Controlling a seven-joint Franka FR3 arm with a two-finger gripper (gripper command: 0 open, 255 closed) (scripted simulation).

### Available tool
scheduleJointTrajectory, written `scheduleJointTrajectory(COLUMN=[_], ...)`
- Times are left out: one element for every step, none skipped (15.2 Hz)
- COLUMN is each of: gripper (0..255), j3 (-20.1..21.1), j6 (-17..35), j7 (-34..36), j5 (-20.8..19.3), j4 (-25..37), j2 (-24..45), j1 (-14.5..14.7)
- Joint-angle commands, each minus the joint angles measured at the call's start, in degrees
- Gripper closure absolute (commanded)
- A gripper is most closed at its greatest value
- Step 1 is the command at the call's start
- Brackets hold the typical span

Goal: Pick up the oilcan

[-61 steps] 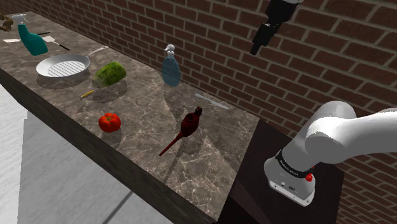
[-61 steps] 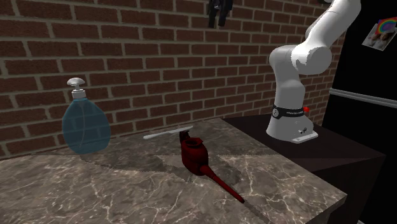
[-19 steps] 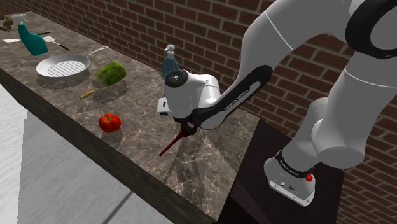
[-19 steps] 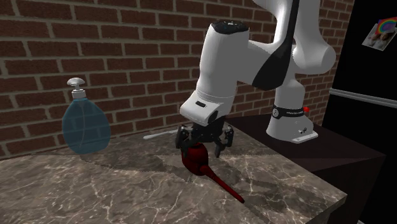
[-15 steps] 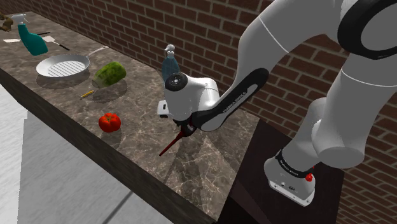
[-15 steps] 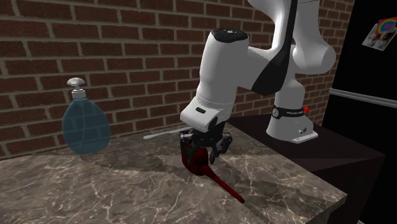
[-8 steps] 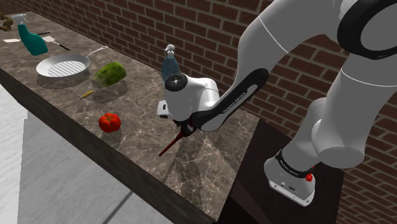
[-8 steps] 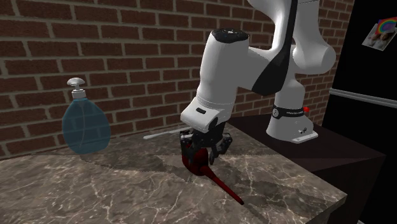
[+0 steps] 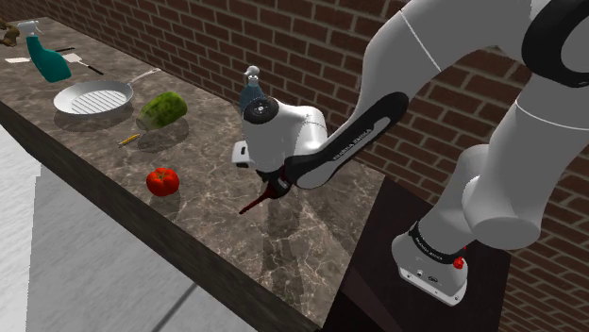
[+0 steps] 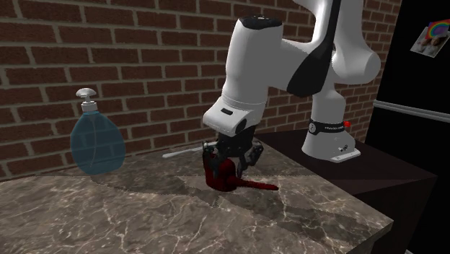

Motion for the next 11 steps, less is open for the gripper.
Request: scheduleJointTrajectory(gripper=[255,255,255,255,255,255,255,255,255,255,255], j3=[0.23,0.34,0.43,0.52,0.60,0.67,0.73,0.79,0.85,0.85,0.85], j6=[-1.18,-1.84,-2.50,-3.17,-3.85,-4.53,-5.22,-5.91,-6.60,-6.70,-6.71], j7=[-0.88,-1.34,-1.78,-2.22,-2.65,-3.07,-3.48,-3.88,-4.28,-4.34,-4.34], j5=[0.89,1.35,1.79,2.22,2.64,3.05,3.45,3.84,4.21,4.27,4.27], j4=[-0.20,-0.15,-0.09,-0.01,0.09,0.20,0.32,0.46,0.61,0.63,0.63], j2=[-1.53,-2.20,-2.87,-3.52,-4.17,-4.80,-5.43,-6.04,-6.64,-6.74,-6.73], j1=[-0.08,-0.11,-0.12,-0.13,-0.13,-0.13,-0.12,-0.11,-0.10,-0.09,-0.09])
